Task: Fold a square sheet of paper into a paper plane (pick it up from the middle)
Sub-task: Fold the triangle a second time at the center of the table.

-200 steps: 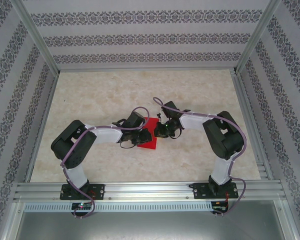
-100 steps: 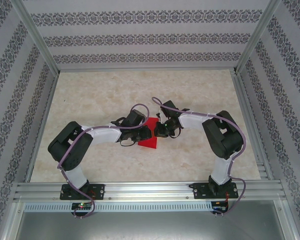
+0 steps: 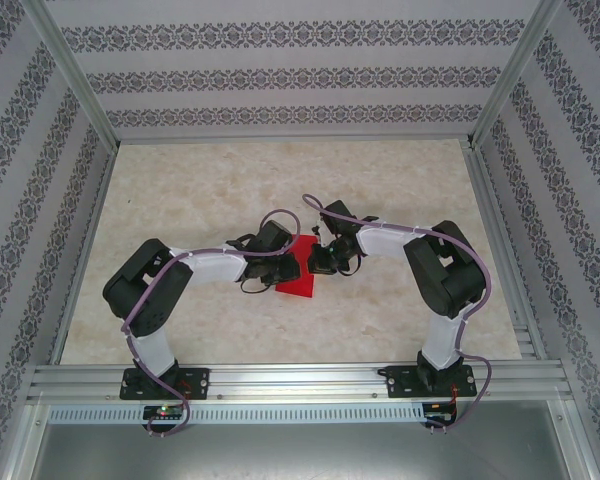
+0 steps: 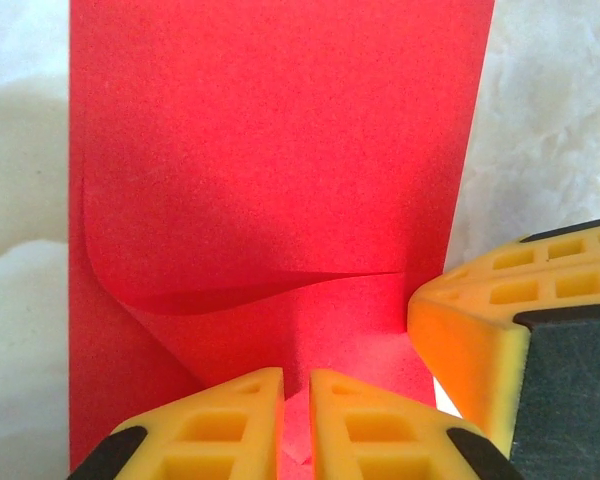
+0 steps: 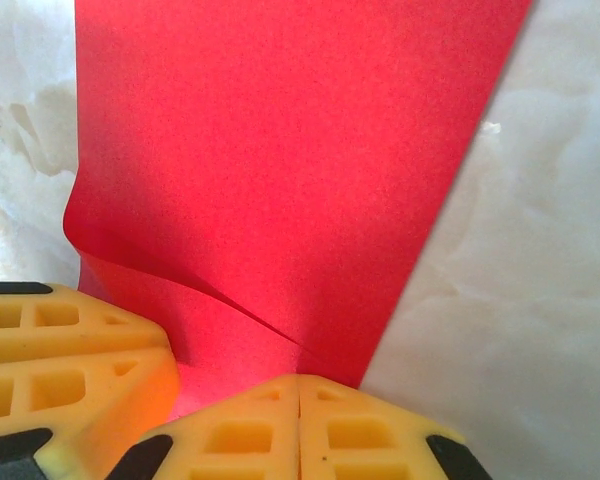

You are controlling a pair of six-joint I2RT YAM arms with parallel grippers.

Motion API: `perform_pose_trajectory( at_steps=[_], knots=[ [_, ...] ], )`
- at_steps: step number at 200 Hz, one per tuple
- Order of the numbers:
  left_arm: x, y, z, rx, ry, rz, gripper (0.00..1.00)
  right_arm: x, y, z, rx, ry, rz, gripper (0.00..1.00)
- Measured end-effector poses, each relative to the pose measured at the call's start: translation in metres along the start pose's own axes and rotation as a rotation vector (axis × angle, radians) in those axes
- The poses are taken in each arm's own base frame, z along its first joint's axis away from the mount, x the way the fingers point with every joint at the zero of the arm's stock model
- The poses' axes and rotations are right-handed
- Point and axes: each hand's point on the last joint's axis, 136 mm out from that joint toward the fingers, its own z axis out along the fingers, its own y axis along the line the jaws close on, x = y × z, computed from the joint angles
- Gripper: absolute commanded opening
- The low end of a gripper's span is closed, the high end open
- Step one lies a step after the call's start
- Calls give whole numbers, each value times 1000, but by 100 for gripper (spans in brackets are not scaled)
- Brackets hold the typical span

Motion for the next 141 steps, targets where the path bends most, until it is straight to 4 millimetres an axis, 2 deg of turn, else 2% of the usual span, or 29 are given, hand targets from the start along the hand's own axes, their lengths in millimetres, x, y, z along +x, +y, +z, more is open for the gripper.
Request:
perform_pose_trajectory(
  at_steps=[40,141],
  knots=[
    [-13,7,-5,-18,-30,-20,16,0,0,0,3,-2,-2,7],
    [-30,33,-11,-79,-52,-74,16,-3,1,1,3,-6,-10,7]
  ],
)
